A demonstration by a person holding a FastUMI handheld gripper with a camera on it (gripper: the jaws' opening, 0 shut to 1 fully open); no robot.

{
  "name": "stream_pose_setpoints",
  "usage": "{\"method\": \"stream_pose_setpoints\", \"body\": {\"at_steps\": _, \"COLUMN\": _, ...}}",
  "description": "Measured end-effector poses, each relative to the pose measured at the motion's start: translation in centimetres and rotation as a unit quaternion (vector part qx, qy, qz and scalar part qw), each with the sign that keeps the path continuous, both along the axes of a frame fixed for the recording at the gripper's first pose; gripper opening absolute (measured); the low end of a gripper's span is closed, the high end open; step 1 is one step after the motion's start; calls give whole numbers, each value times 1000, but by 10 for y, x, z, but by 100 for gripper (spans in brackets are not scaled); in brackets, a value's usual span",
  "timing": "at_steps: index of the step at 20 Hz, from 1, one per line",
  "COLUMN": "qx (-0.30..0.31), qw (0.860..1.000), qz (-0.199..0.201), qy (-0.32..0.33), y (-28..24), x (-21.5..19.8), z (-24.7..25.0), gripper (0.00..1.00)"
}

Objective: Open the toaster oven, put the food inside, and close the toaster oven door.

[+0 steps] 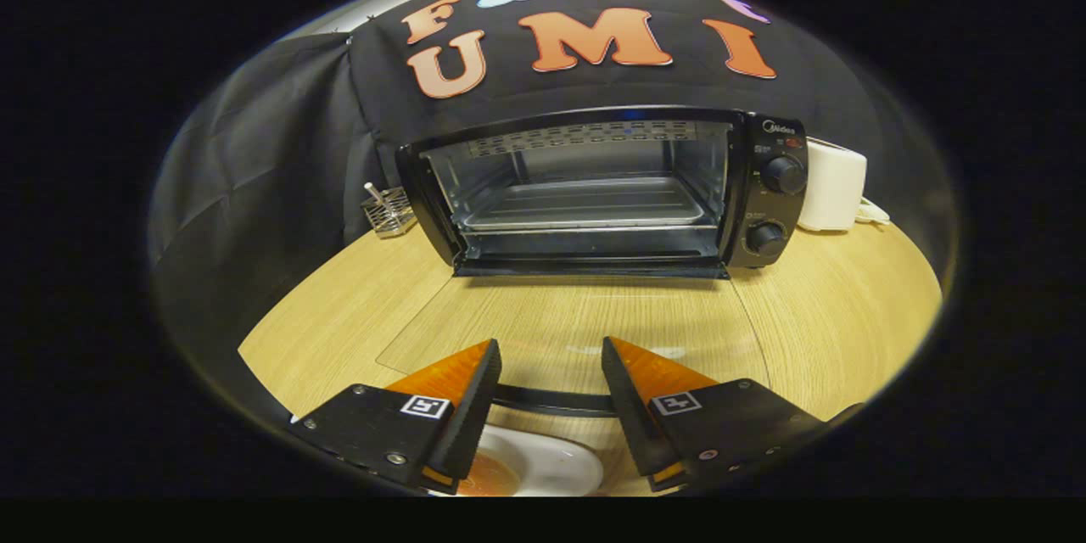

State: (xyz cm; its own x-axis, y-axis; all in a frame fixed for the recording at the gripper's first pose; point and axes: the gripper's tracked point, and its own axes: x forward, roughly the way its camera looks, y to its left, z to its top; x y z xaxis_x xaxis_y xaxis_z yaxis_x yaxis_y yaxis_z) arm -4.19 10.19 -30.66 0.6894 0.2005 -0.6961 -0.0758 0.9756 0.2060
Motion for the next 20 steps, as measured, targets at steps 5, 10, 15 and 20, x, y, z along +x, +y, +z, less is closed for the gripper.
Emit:
{"method": "stream_pose_setpoints", "body": {"at_steps": 5, "qx": -4, "qw": 1000, "qz": -1, "qy": -8, "y": 2, "x": -4, "z": 6, "gripper": 71}}
{"method": "stream_pose_setpoints", "body": {"at_steps": 10, "qx": 9, "qw": 999, "qz": 34, "qy": -33, "y": 19, "x": -32, "z": 29, "gripper": 88}}
{"method": "stream_pose_setpoints", "body": {"at_steps": 15, "qx": 17, "qw": 996, "qz": 84, "qy": -23, "y": 29, "x": -82, "z": 30, "gripper": 97}}
{"method": "stream_pose_setpoints", "body": {"at_steps": 20, "qx": 28, "qw": 993, "qz": 116, "qy": 9, "y": 30, "x": -127, "z": 22, "gripper": 96}}
